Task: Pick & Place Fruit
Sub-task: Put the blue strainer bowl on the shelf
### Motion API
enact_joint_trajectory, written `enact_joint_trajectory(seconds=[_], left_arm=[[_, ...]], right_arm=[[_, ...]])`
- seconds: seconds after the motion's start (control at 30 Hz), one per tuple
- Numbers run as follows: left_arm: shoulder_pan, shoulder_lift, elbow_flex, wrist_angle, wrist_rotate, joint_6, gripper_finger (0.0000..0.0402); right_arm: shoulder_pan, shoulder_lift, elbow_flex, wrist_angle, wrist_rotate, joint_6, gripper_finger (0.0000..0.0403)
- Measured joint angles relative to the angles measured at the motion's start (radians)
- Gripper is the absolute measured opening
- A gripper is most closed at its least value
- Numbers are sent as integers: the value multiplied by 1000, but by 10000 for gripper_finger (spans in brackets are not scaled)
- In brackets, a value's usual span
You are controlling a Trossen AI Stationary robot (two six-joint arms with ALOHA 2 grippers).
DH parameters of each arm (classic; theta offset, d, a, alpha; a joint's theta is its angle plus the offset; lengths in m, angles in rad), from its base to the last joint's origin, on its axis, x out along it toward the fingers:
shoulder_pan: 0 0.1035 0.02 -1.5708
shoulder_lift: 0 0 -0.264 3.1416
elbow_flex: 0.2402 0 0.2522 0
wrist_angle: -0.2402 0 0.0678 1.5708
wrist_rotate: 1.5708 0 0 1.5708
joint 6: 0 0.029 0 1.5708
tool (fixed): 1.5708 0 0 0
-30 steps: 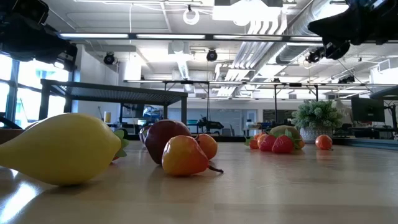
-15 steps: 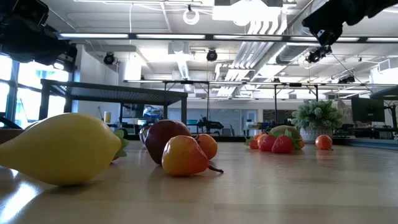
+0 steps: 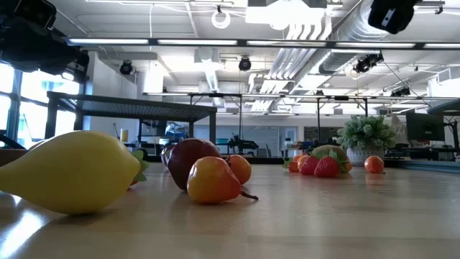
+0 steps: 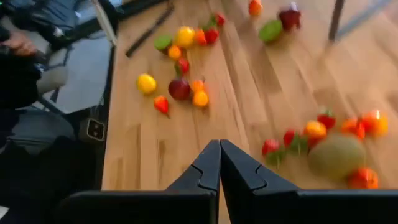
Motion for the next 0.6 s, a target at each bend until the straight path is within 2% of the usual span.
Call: enact_joint_trajectory(seconds=[0.2,0.6], left_arm=[[0,0,0,0,0,0,1],[0,0,0,0,0,0,1]], right_arm=[[64,88,96,-166,9,197,2],[124,184,114,-528,-176,543,2]])
